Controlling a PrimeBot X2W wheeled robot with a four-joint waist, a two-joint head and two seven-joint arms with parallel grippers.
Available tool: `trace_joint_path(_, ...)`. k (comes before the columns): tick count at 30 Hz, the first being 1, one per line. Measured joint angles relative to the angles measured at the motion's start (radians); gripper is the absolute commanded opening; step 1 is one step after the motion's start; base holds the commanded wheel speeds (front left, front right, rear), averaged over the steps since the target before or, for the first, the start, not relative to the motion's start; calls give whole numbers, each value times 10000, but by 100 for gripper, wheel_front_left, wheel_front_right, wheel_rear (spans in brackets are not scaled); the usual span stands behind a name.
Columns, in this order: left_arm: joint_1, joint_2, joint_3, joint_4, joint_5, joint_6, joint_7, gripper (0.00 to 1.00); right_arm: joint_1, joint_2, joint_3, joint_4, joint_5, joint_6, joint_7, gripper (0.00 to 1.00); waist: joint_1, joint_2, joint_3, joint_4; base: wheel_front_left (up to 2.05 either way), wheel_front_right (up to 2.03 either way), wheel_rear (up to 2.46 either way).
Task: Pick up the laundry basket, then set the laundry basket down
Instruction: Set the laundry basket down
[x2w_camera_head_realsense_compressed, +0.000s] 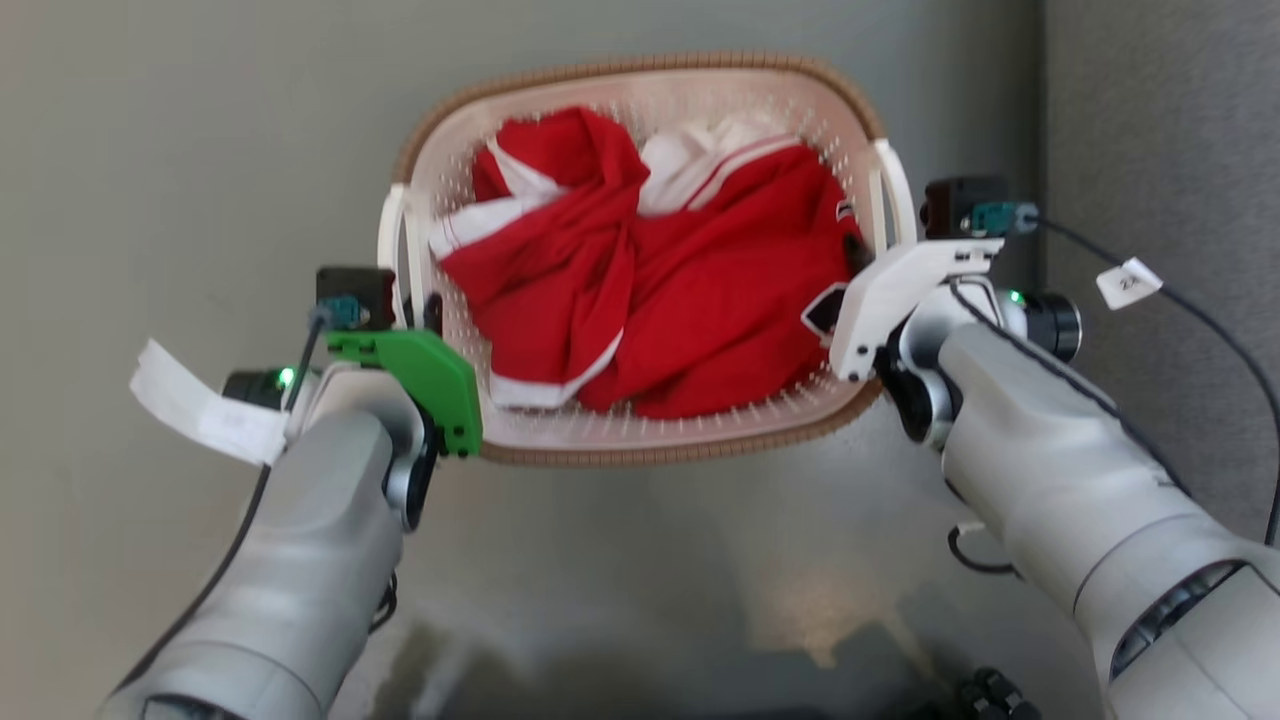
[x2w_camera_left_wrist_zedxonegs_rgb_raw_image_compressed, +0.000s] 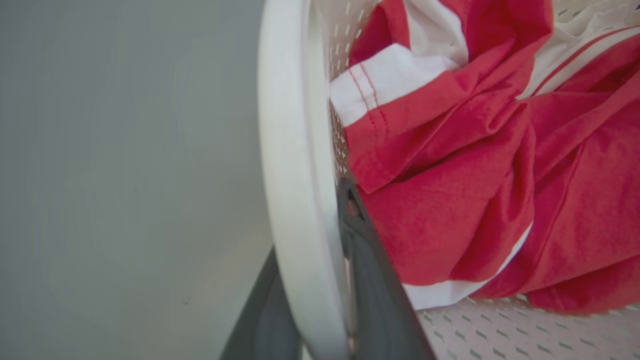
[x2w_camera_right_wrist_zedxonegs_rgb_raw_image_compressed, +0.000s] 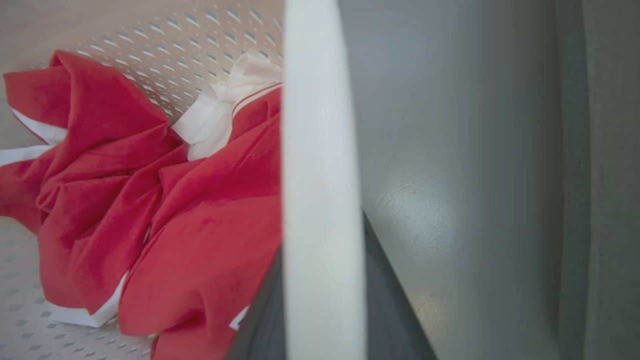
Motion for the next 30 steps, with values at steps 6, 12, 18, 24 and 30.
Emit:
trace_joint_path(6, -639, 27, 35, -59, 31, 36, -104, 0, -661, -58, -63, 42, -84, -17, -207, 0, 0, 0, 851, 54, 0, 0, 0)
trace_joint_path(12, -981, 35, 44, -84, 98, 73, -270, 0, -1016, -59, -86, 169, -102, -65, -435, 0, 0, 0, 1503, 102, 0, 0, 0)
trace_joint_path(18, -1023, 27, 21, -73, 98, 73, -337, 0, -1076, -38, -82, 293, -104, -71, -548, 0, 0, 0, 1992, 165, 0, 0, 0)
trace_joint_path(24, -1112, 27, -48, 44, 98, 71, -426, 0, -1202, -33, -56, 324, -105, -71, -646, 0, -1, 0, 2138, 174, 0, 0, 0)
trace_joint_path(30, -1406, 27, -150, 132, 196, 67, -426, 0, -1414, -36, -52, 374, -105, -71, -686, 0, -1, 0, 2351, 128, 0, 0, 0)
